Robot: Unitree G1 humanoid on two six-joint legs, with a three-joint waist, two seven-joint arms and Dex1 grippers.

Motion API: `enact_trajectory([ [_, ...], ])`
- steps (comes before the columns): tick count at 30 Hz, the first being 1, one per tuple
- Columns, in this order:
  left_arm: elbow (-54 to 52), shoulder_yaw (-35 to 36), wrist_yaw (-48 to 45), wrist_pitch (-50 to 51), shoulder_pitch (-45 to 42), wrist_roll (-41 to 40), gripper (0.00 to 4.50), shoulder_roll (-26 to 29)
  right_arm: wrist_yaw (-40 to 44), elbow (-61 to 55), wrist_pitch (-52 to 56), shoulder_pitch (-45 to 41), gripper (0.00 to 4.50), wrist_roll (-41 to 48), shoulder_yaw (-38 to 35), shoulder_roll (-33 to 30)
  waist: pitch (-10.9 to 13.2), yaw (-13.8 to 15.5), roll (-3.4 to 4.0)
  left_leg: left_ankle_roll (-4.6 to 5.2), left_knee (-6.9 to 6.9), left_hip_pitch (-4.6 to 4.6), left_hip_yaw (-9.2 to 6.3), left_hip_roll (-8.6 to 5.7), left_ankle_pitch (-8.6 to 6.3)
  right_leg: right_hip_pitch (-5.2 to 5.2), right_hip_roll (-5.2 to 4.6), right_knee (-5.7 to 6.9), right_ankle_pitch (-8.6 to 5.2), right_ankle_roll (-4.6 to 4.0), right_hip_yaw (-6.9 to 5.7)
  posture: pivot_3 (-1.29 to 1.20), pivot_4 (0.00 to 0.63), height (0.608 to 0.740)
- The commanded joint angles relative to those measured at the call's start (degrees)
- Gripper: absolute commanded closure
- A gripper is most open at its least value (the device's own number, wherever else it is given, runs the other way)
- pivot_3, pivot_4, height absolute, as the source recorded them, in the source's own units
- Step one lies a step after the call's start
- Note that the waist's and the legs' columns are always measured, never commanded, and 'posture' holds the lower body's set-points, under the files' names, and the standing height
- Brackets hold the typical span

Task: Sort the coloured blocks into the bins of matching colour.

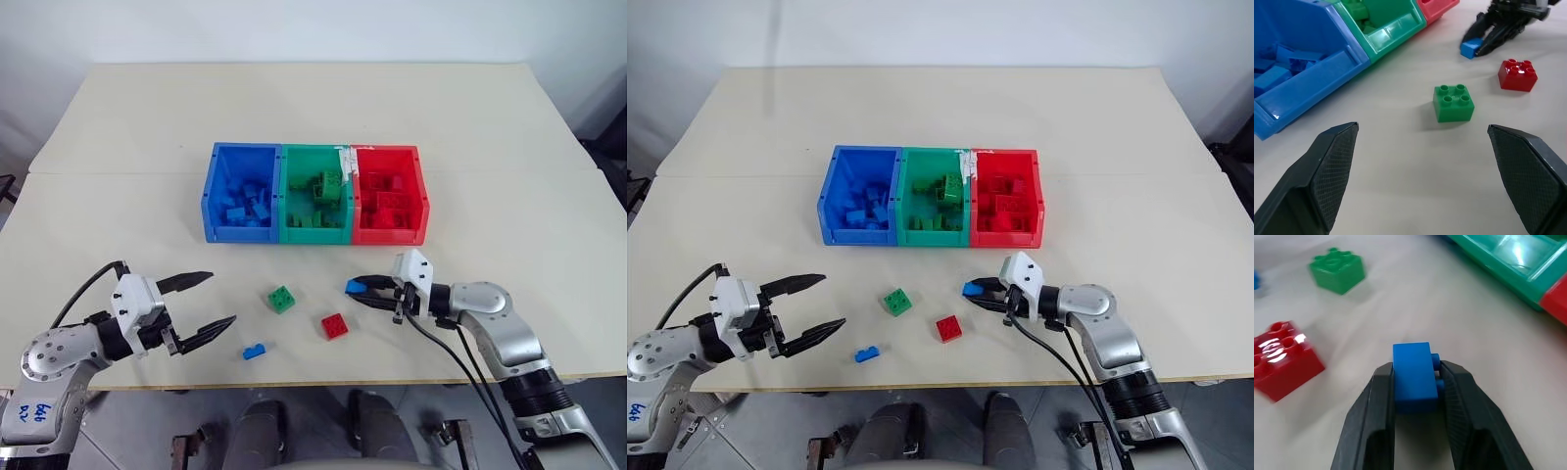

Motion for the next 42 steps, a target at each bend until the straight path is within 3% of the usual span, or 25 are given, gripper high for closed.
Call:
enact_trajectory([
  [1,-3.1,2.3,3.9,1.1,-0.3,-2.4,0.0,-2.1,2.4,-4.7,-0.8,-3.0,3.58,4.2,-1.4,0.6,0.0,-0.1,0.0,0.0,0.0,0.0,0.0,0.01,0.0,0.0,0.0,0.01,0.0,0.0,0.0,0.0,0.15,0.74],
  [7,-4.6,7.5,12.2,2.8,1.3,-4.0,0.0,-7.0,-3.8,-3.0,7.5,-16.8,3.58,4.7,0.6,7.7,0.0,-0.5,-0.02,-0.13,0.01,0.08,0.02,0.16,0.07,-0.11,0.07,0.22,-0.02,-0.04,-0.07,0.0,0.15,0.74],
  [12,-4.7,9.4,13.3,1.1,4.1,-3.0,0.0,-8.4,-10.5,8.6,5.4,-30.3,3.58,-0.2,3.6,18.8,0.0,-0.5,-0.04,-0.23,0.0,-0.03,0.08,0.14,0.08,-0.4,0.04,0.47,-0.09,-0.17,-0.02,0.0,0.15,0.74],
  [19,-4.4,10.4,15.3,-0.2,5.1,-2.3,0.0,-9.7,-16.8,28.4,0.6,-43.3,3.58,-6.3,4.2,27.3,0.0,-0.5,-0.08,-0.19,0.01,-0.22,0.24,0.11,0.05,-0.77,-0.1,0.71,-0.09,-0.25,-0.1,0.0,0.15,0.74],
  [25,-4.9,9.7,15.9,-0.6,5.7,-2.0,0.0,-10.1,-16.0,32.7,-2.2,-46.0,1.5,-6.9,3.3,29.1,0.0,-1.1,-0.08,-0.18,-0.03,-0.25,0.32,0.13,-0.02,-0.84,-0.1,0.7,-0.11,-0.28,-0.21,0.0,0.15,0.74],
  [29,-5.1,8.7,15.3,-0.2,5.1,-2.1,0.0,-9.8,-11.3,27.3,-2.6,-42.9,0.14,-4.8,2.5,26.2,0.0,-1.7,-0.08,-0.17,-0.03,-0.25,0.39,0.14,-0.06,-0.86,-0.1,0.69,-0.11,-0.28,-0.23,0.0,0.15,0.74],
  [35,-4.6,4.7,11.6,0.2,2.6,-1.4,0.0,-7.2,0.3,11.7,-1.2,-31.4,0.06,1.8,-0.4,14.7,-0.1,-1.0,-0.1,-0.05,-0.02,-0.29,0.43,0.13,-0.13,-0.83,-0.17,0.61,-0.1,-0.28,-0.29,0.0,0.15,0.74],
  [39,-2.6,-0.2,7.0,0.9,-2.1,-0.4,0.0,-4.2,9.0,4.2,-8.4,-18.9,0.06,6.1,-6.5,4.2,-0.1,0.0,-0.1,-0.06,-0.01,-0.27,0.6,0.05,-0.18,-0.77,-0.05,0.39,-0.09,-0.25,-0.4,0.0,0.15,0.74],
  [42,-1.0,-4.0,3.3,1.0,-5.7,-0.1,0.0,-2.7,9.6,0.5,-8.9,-9.4,0.06,8.3,-12.5,-2.1,0.0,0.1,-0.09,-0.07,-0.02,-0.25,0.88,0.04,-0.19,-0.73,-0.03,0.31,-0.09,-0.25,-0.45,0.0,0.15,0.74],
])
